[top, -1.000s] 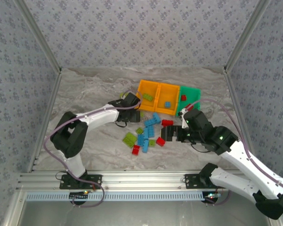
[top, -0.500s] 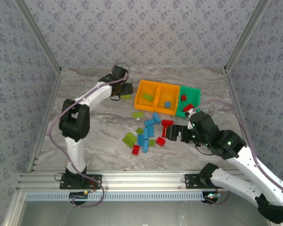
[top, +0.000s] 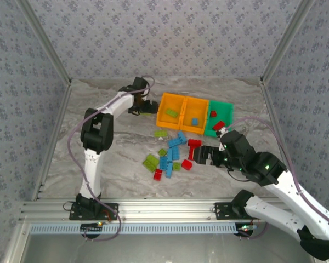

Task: Sort the legos into containers by color

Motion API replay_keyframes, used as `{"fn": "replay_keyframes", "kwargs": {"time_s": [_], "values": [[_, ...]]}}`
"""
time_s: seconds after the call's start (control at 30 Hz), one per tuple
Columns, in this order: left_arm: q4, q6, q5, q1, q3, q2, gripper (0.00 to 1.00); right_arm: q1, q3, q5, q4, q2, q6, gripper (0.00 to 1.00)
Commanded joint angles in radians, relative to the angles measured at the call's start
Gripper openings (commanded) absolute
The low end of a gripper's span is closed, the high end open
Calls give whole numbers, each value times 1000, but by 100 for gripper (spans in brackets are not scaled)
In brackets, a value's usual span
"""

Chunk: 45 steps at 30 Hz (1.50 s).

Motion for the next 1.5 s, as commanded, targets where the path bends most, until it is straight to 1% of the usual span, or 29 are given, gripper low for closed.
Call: {"fn": "replay_keyframes", "kwargs": {"time_s": [0.0, 0.1, 0.23, 0.4, 0.47, 0.6, 0.67, 0.8, 0.87, 0.97, 1.03, 1.1, 1.27, 1.33, 1.4, 1.47], "values": [[-77, 49, 17, 2, 82, 48, 97, 8, 16, 31, -39, -7, 18, 100], [-92, 49, -2, 6, 93, 70, 89, 8, 17, 33, -40, -7, 20, 100], [-91, 52, 3, 9, 78, 73, 76, 8, 19, 28, -32, -4, 20, 100], [-93, 53, -27, 9, 59, 60, 65, 10, 27, 22, -25, 9, 12, 100], [-69, 53, -49, 9, 3, 35, 59, 10, 30, 14, -14, 11, 12, 100], [-47, 36, -46, 10, -48, -47, 56, 12, 44, 8, -7, 20, 9, 100], [-36, 11, -39, 11, -91, -129, 56, 12, 51, 11, -4, 19, 8, 100], [43, -39, -38, -5, -178, -313, 56, 13, 52, 18, -7, 19, 8, 100], [66, -53, -37, -34, -195, -383, 56, 14, 52, 21, -7, 19, 9, 100], [96, -56, -53, -107, -186, -425, 56, 15, 49, 25, -4, 21, 11, 100], [109, -56, -66, -151, -158, -406, 57, 14, 47, 26, -1, 20, 13, 100], [102, -47, -83, -186, -108, -351, 57, 17, 47, 25, -2, 19, 18, 100], [84, -19, -69, -228, 27, -190, 58, 40, 50, 36, -26, 10, 31, 100], [82, 0, -70, -242, 85, -137, 61, 50, 48, 51, -39, 0, 36, 100], [52, 14, -84, -251, 145, -92, 70, 56, 47, 62, -47, -5, 40, 100], [18, 26, -101, -261, 195, -71, 75, 60, 46, 67, -50, -8, 45, 100]]}}
